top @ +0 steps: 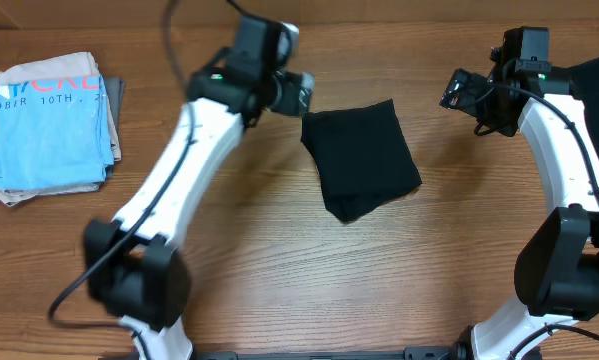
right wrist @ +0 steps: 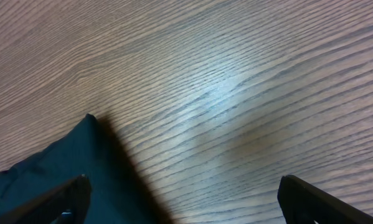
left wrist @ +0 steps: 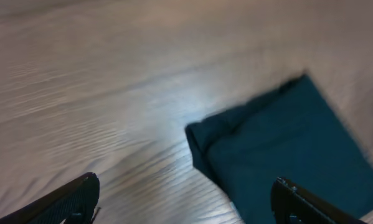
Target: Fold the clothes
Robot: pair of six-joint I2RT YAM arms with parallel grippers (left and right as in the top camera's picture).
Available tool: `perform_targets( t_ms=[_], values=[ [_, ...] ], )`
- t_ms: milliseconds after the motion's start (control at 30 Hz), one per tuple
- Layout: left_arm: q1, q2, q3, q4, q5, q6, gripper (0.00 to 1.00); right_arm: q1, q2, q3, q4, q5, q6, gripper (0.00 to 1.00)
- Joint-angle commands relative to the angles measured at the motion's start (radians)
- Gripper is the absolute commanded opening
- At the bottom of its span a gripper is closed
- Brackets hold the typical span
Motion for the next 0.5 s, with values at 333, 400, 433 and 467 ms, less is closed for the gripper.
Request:
perform_targets(
  t_ms=[333,400,433,467],
  values=[
    [-0.096,0.269,-0.002,0.12,-0.078,0.412,0.98,-0.002,-0.001,0.002,0.002,0.006,0.001,1.0],
    [-0.093,0.294,-0.002,0.139,-0.065,0.439,0.99,-0.002,-0.001,0.002,0.002,0.006,0.001,1.0],
    [-0.093,0.303,-0.002,0.145,-0.056,0.452,0.99,-0.002,-0.001,0.002,0.002,0.006,0.001,1.0],
    [-0.093,0.314,-0.002,0.149,-0.047,0.465,1.0,-0.002,-0.001,0.002,0.002,0.006,0.001,1.0]
  ],
)
